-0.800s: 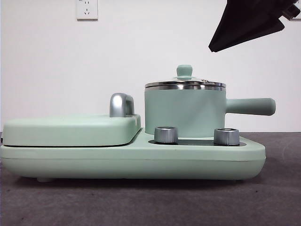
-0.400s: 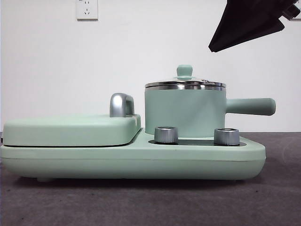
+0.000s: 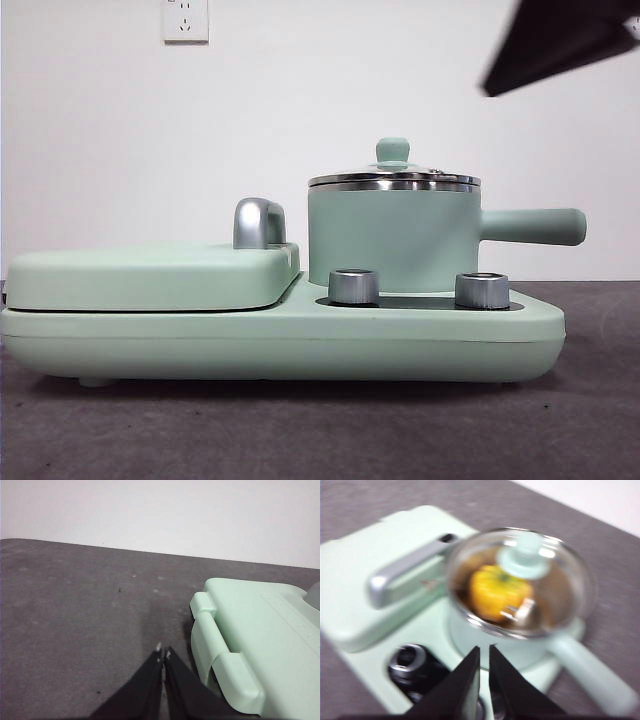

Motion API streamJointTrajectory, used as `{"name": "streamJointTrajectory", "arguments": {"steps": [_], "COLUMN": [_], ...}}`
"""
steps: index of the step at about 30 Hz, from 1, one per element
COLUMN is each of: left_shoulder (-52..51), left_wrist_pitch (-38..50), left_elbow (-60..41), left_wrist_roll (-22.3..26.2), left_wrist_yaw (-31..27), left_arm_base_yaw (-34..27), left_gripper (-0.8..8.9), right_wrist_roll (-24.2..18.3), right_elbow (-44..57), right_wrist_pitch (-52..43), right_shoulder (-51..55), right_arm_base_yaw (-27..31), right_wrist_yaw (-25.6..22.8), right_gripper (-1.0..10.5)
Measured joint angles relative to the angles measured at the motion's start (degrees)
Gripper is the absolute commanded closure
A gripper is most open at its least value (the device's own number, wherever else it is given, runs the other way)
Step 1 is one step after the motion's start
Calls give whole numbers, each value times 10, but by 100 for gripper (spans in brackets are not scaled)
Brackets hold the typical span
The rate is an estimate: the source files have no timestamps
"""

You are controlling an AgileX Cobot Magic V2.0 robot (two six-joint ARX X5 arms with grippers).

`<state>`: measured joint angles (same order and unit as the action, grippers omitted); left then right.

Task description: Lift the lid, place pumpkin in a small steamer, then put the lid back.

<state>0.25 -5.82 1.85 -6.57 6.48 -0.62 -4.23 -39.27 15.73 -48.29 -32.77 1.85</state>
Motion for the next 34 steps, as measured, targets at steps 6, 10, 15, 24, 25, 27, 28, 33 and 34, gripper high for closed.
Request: {"name": "streamJointTrajectory", "arguments": {"steps": [6, 10, 15, 24, 25, 27, 28, 33, 34], "left_shoulder": [0, 0, 0, 0, 0, 0, 0, 0, 0], "left_wrist_pitch": [0, 0, 0, 0, 1, 0, 0, 0, 0], "left_elbow": [0, 0, 0, 0, 0, 0, 0, 0, 0], "left_wrist_roll": [0, 0, 0, 0, 0, 0, 0, 0, 0], "left_wrist_yaw": [0, 0, 0, 0, -1, -1, -1, -1, -1], "left_arm_base_yaw": [0, 0, 0, 0, 0, 0, 0, 0, 0], "left_gripper": [807, 807, 807, 807, 807, 807, 807, 807, 807], "right_wrist_roll": [-5, -5, -4, -1, 0, 1, 2, 11, 13], "right_elbow": [136, 230, 309, 383, 383, 383, 383, 383, 383], "right_wrist_pitch": [-52, -65, -66, -94, -83, -85, -87, -87, -87], "right_shoulder": [148, 258, 378, 480, 480, 479, 480, 480, 480], "right_arm_base_yaw": [107, 172, 235, 270, 272, 272, 273, 273, 273], "right_wrist_yaw": [11, 11, 11, 10, 9, 6, 3, -2, -2], "right_gripper": [921, 921, 921, 921, 921, 921, 921, 921, 921]}}
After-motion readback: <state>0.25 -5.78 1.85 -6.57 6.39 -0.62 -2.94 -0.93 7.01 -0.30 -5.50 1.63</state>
